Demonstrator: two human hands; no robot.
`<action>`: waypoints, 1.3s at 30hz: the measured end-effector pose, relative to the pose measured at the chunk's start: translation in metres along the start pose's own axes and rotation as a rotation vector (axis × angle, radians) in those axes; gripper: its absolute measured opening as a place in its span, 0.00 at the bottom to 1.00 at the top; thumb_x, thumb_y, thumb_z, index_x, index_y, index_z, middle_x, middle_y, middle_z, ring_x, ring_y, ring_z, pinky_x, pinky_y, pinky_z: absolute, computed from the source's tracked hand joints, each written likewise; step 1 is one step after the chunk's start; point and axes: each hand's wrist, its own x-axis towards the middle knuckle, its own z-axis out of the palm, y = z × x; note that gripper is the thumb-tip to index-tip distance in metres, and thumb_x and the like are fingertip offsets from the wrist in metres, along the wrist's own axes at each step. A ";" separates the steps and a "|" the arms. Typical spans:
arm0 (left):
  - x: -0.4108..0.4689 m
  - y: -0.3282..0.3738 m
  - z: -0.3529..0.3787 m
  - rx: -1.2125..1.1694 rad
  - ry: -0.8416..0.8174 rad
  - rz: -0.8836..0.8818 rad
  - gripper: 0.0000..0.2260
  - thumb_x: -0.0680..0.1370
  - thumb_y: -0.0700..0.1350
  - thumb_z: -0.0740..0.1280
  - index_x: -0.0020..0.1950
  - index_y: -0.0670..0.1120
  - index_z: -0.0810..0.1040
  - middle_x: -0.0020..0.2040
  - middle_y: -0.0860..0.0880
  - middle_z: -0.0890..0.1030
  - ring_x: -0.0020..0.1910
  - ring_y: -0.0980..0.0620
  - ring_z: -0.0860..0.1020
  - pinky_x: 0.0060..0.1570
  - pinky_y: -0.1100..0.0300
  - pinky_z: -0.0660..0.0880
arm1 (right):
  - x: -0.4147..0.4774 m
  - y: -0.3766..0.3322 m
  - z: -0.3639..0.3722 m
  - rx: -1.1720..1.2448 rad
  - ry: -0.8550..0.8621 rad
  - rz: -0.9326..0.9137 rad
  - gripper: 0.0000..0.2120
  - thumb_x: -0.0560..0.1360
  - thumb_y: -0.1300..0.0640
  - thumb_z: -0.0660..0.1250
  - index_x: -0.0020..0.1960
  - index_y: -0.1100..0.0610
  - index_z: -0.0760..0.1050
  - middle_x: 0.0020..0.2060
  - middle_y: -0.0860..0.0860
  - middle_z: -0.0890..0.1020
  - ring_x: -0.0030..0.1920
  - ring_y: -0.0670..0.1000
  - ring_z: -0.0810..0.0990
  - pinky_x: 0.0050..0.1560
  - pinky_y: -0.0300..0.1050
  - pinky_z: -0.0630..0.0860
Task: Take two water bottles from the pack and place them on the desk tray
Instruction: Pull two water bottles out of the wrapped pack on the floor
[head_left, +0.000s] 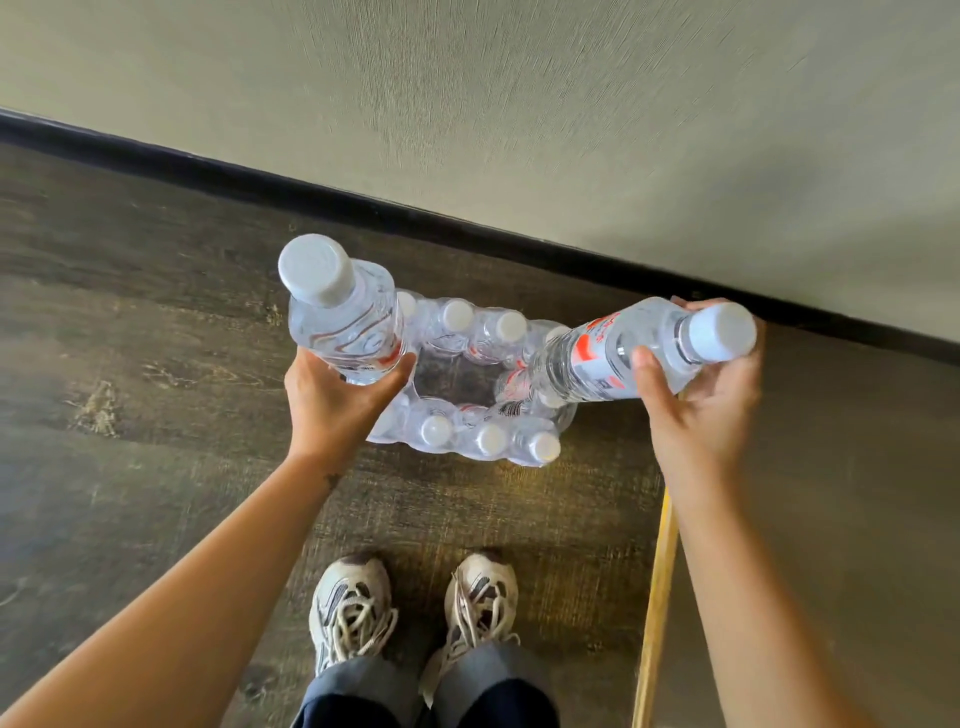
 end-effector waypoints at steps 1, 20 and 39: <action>0.000 0.000 0.000 0.004 0.002 0.006 0.29 0.63 0.54 0.76 0.59 0.44 0.74 0.55 0.46 0.81 0.55 0.50 0.79 0.56 0.56 0.75 | 0.001 0.005 0.001 -0.003 0.001 0.013 0.23 0.65 0.47 0.70 0.56 0.49 0.67 0.52 0.51 0.75 0.55 0.48 0.77 0.54 0.30 0.72; 0.006 -0.006 -0.001 -0.030 0.051 0.046 0.32 0.61 0.56 0.77 0.60 0.46 0.72 0.51 0.56 0.77 0.52 0.58 0.77 0.49 0.79 0.68 | -0.007 0.068 0.063 -0.224 -0.244 0.078 0.29 0.58 0.51 0.78 0.56 0.53 0.71 0.48 0.47 0.79 0.49 0.46 0.79 0.46 0.23 0.71; -0.108 0.163 -0.315 -0.240 0.481 0.101 0.21 0.62 0.60 0.71 0.50 0.51 0.79 0.46 0.52 0.84 0.47 0.55 0.82 0.52 0.52 0.79 | -0.083 -0.306 0.125 0.142 -0.822 -0.118 0.13 0.60 0.42 0.75 0.41 0.38 0.75 0.35 0.34 0.83 0.41 0.37 0.82 0.44 0.35 0.78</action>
